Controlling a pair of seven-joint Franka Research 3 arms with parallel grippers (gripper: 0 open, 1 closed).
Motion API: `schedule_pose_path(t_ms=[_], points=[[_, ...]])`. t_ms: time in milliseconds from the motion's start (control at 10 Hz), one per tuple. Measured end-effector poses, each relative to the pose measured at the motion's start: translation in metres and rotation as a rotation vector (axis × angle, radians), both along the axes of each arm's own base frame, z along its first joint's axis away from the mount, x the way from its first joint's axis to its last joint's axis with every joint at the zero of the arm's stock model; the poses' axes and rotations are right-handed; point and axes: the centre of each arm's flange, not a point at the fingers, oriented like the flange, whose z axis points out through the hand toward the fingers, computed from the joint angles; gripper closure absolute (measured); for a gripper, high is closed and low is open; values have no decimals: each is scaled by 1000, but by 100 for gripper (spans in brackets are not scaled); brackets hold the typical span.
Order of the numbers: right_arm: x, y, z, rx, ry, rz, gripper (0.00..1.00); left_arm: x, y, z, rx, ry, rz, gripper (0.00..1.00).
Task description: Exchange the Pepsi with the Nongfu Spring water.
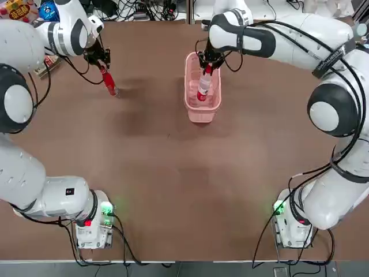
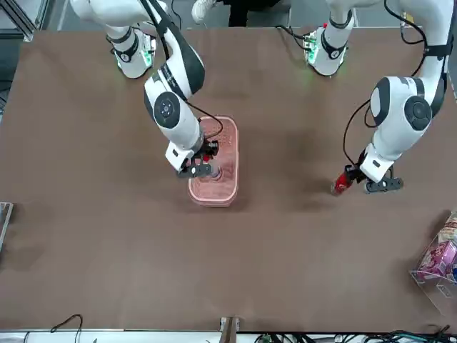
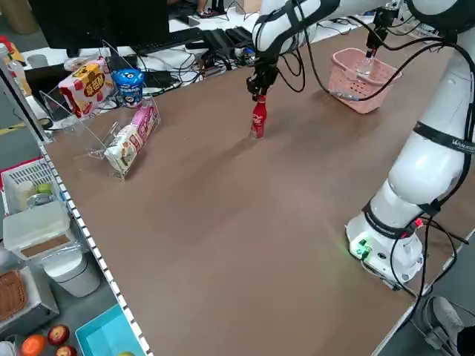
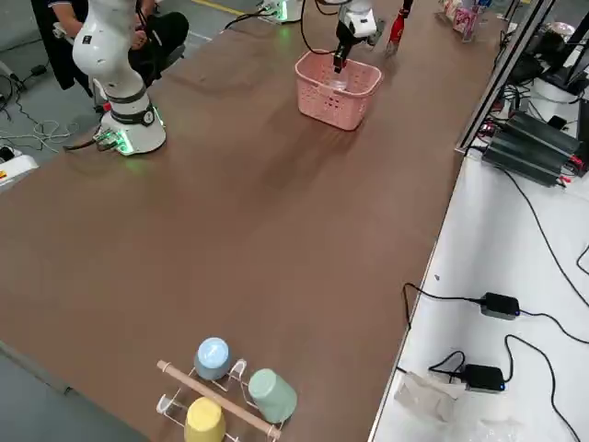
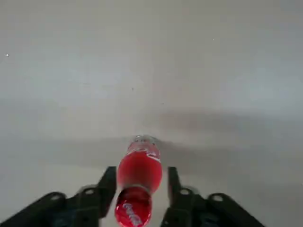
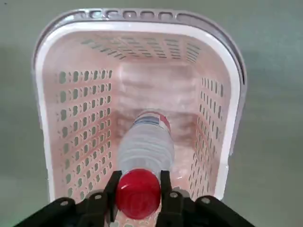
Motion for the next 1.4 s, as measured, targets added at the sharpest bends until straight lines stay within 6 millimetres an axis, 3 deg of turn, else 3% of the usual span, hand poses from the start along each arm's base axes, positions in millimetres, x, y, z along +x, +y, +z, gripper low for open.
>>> schedule_pose_path(t_ms=[200,300,600,900,1000,1100,1400], points=[[0,0,-1,0,0,0,63,3,0,25,5,12,-6,15],[-1,1,-2,-1,0,-3,63,7,0,52,9,30,-7,1],[-1,2,-2,-4,0,-14,63,20,-1,155,16,35,-5,0],[0,1,-1,-5,1,-29,54,19,-4,234,-8,31,-13,0],[1,0,-1,-5,0,-30,52,17,-6,253,-25,30,-20,0],[1,0,-1,-5,0,-32,45,13,-7,269,-30,30,-32,0],[7,-7,0,-5,-2,-49,4,-24,-28,324,-21,24,-92,0]])
